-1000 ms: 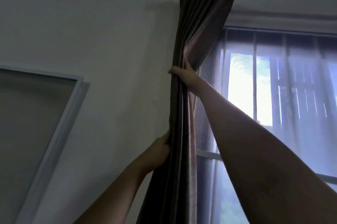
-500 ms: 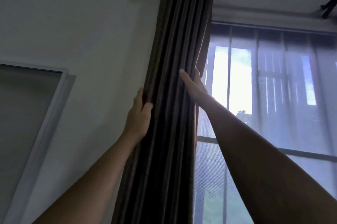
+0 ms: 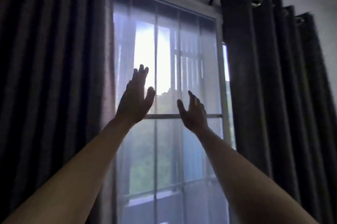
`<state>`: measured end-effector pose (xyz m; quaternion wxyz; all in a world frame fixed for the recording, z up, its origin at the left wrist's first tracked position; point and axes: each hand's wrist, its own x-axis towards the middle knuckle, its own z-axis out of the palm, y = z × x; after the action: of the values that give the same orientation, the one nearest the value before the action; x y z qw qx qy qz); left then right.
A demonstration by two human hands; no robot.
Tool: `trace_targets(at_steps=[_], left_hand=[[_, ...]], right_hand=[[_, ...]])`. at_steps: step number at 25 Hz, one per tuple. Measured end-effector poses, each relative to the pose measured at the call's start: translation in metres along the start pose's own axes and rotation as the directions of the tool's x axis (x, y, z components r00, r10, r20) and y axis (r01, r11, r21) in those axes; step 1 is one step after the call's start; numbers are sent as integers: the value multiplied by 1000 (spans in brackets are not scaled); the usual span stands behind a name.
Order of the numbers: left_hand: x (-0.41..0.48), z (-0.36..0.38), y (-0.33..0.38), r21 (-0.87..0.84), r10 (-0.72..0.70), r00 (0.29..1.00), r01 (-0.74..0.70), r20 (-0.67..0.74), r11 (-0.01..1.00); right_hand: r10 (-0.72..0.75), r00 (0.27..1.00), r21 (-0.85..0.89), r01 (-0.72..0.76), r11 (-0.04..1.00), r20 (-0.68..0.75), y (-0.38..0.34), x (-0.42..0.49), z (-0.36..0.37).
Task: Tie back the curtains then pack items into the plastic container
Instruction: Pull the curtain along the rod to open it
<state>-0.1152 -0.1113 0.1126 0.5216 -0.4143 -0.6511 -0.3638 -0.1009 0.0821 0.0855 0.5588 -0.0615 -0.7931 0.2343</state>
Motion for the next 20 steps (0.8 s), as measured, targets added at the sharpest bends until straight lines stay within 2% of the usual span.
trace_targets(at_steps=[1,3,6,9,13,16,20], left_hand=[[-8,44,17,-21,38,997,-37,66,999],[-22,77,17,-17,65,992,-63,104,998],[-38,168,56,-150,-18,988,41,151,988],[-43,249,90,-165,-42,983,72,180,984],[-33,328,127,-192,-102,970,146,220,971],[-20,376,150,-234,-96,963,157,252,960],[4,422,164,-245,-86,974,138,211,960]], right_hand=[[43,999,-86,-45,995,-25,41,-13,-15],[50,999,-199,-51,979,-12,71,-35,-15],[143,987,-360,-159,919,-73,160,-62,-47],[213,974,-480,-226,848,-82,242,-75,-81],[275,956,-535,-288,794,-105,308,-81,-112],[332,935,-555,-342,758,-123,348,-77,-122],[292,948,-570,-312,760,-130,382,-63,-114]])
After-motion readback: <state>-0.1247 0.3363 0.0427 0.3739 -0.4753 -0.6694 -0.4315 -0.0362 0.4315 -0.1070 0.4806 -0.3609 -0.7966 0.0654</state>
